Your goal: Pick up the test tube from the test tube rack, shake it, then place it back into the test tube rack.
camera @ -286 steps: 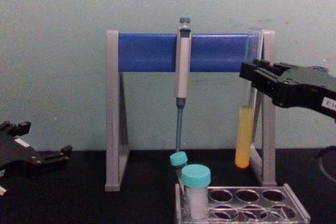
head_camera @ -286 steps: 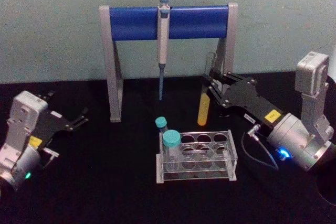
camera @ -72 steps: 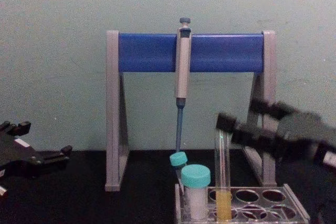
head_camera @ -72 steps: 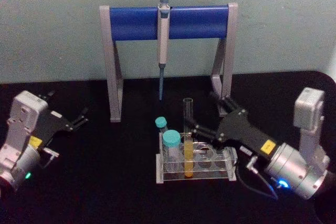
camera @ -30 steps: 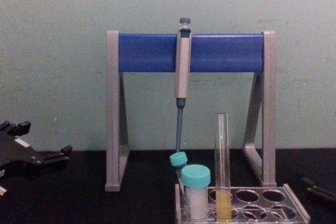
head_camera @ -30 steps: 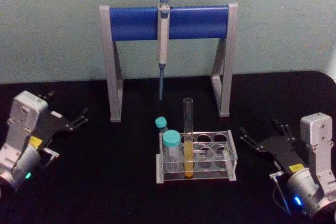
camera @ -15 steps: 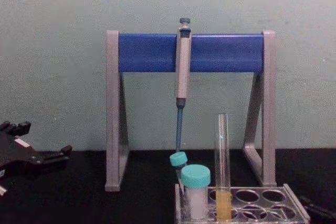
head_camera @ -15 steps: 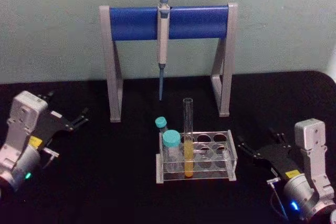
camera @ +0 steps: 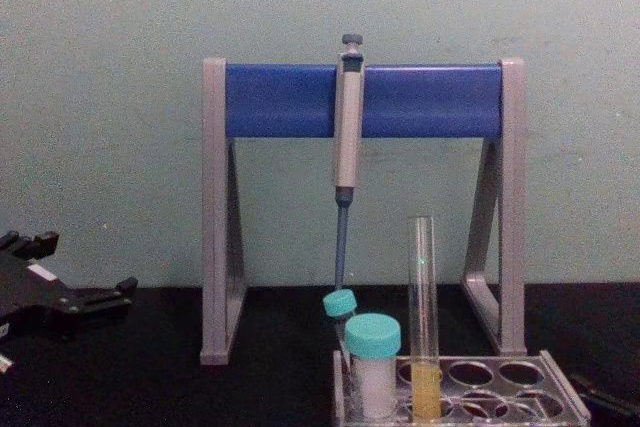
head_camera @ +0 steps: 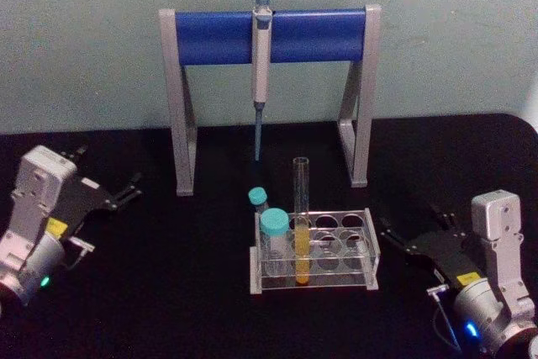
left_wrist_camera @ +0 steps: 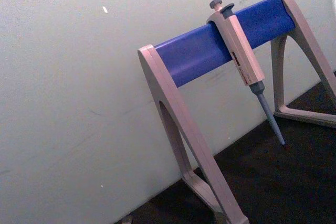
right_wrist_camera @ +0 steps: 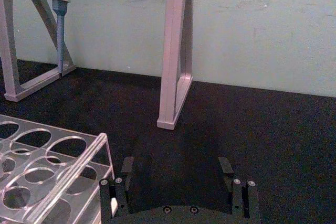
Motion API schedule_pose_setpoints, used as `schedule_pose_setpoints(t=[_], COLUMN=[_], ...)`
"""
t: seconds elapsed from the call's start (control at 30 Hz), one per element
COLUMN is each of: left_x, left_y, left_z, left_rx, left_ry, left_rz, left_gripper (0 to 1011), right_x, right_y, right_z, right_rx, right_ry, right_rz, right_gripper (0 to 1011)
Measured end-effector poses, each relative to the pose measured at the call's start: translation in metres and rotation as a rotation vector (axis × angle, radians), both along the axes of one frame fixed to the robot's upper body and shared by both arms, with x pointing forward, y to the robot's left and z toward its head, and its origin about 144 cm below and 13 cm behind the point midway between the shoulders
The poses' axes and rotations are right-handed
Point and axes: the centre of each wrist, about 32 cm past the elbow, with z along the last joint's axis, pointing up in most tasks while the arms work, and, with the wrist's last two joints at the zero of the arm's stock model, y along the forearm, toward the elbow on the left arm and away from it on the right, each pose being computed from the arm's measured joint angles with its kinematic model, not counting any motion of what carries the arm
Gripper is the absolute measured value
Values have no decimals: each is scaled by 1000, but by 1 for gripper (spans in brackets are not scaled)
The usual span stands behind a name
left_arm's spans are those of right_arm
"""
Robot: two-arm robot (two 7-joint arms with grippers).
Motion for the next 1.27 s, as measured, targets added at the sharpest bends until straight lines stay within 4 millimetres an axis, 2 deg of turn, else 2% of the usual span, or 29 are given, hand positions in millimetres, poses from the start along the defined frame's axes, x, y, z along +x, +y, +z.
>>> schedule_pose_setpoints(t=[1.27], left_x=[0], left_y=[0], left_z=[0], left_rx=[0], left_ry=[0], left_rz=[0], left_gripper=[1002], right_x=[0], right_y=[0], right_z=[0], right_rx=[0], right_ry=[-3], right_rz=[-2], right_gripper=[1000])
